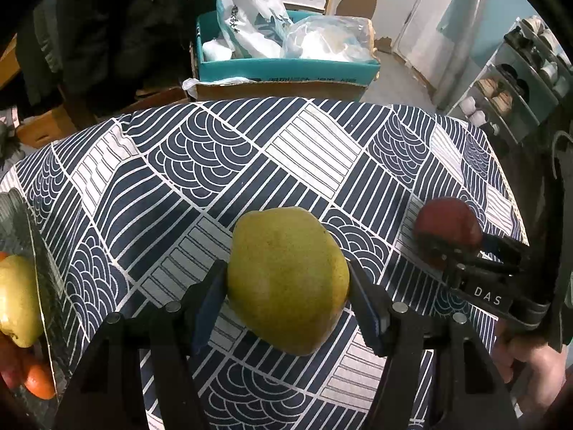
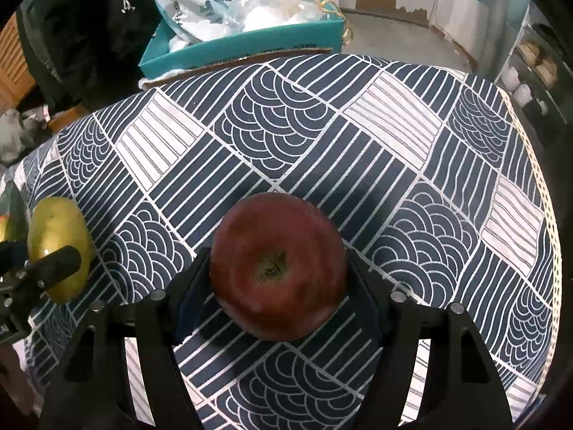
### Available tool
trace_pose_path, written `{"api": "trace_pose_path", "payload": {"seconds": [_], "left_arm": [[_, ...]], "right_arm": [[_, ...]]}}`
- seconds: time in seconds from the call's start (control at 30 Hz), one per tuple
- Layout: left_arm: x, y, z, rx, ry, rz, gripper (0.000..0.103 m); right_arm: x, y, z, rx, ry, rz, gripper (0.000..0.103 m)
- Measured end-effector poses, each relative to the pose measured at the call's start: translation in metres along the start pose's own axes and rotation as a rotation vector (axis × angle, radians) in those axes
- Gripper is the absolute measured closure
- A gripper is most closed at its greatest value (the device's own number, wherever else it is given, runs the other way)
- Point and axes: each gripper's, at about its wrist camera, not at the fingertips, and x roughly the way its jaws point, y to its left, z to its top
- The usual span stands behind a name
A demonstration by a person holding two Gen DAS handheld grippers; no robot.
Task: Organize fruits
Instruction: 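Lift the yellow pear with the left tool while the right tool lifts the red apple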
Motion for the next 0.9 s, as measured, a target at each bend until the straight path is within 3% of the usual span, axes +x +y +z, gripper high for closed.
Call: {"api": "trace_pose_path", "payload": {"seconds": [0.4, 0.9], "left_arm": [[-0.036, -0.005, 0.000, 0.020, -0.064, 0.002, 0.035], [-0.121, -0.015, -0.007, 0.048, -0.212, -0.016, 0.035]], "right_arm": [[-0.049, 0.001, -0.002, -0.003, -0.109, -0.026, 0.031], [-0.135, 0.023, 0.002, -0.035, -0.265, -0.028, 0.031]]}}
